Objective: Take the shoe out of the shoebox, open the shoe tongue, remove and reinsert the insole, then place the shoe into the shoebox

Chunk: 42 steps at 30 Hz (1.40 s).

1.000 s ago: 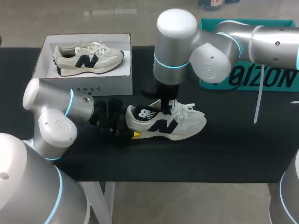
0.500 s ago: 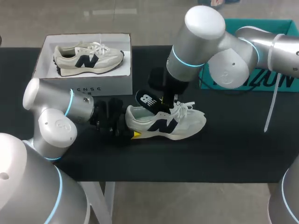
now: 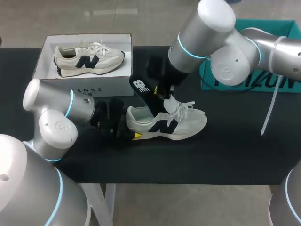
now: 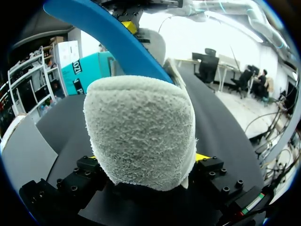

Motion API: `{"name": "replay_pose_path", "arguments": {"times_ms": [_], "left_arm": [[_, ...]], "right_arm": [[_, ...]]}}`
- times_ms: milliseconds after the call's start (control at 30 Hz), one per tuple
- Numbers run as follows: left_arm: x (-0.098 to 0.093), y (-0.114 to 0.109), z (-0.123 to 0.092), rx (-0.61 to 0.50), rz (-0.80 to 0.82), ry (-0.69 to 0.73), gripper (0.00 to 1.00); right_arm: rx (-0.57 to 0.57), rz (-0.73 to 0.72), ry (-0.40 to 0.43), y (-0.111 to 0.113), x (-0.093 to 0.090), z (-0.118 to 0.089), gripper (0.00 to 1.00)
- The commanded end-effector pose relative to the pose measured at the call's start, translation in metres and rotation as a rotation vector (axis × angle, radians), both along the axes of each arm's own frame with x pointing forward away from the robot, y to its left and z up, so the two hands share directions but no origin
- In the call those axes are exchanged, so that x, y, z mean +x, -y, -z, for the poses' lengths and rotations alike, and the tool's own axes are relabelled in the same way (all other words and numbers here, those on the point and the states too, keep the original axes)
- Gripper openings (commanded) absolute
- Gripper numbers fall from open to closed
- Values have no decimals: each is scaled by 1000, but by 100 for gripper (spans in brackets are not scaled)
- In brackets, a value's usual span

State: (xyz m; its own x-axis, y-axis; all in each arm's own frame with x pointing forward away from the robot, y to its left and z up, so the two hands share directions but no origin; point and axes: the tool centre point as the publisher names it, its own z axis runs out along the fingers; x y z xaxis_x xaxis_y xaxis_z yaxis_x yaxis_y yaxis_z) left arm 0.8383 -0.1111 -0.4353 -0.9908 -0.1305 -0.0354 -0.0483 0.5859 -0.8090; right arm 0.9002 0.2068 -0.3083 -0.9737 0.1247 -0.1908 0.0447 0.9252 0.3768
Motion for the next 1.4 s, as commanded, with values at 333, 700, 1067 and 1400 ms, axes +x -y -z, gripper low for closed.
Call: {"name": "replay_pose_path", "arguments": {"times_ms": [333, 700, 1067, 1400], "left_arm": [[1, 2, 4, -1, 0, 1, 0], [1, 2, 4, -1, 0, 1, 0], [1, 2, 4, -1, 0, 1, 0], [1, 2, 4, -1, 0, 1, 0]], "right_arm": [[37, -19, 2, -8, 0, -15, 0], [7, -40, -45, -9, -8, 4, 0], [-32, -60, -63, -4, -8, 9, 0], [2, -74, -38, -10, -1, 9, 0]]}}
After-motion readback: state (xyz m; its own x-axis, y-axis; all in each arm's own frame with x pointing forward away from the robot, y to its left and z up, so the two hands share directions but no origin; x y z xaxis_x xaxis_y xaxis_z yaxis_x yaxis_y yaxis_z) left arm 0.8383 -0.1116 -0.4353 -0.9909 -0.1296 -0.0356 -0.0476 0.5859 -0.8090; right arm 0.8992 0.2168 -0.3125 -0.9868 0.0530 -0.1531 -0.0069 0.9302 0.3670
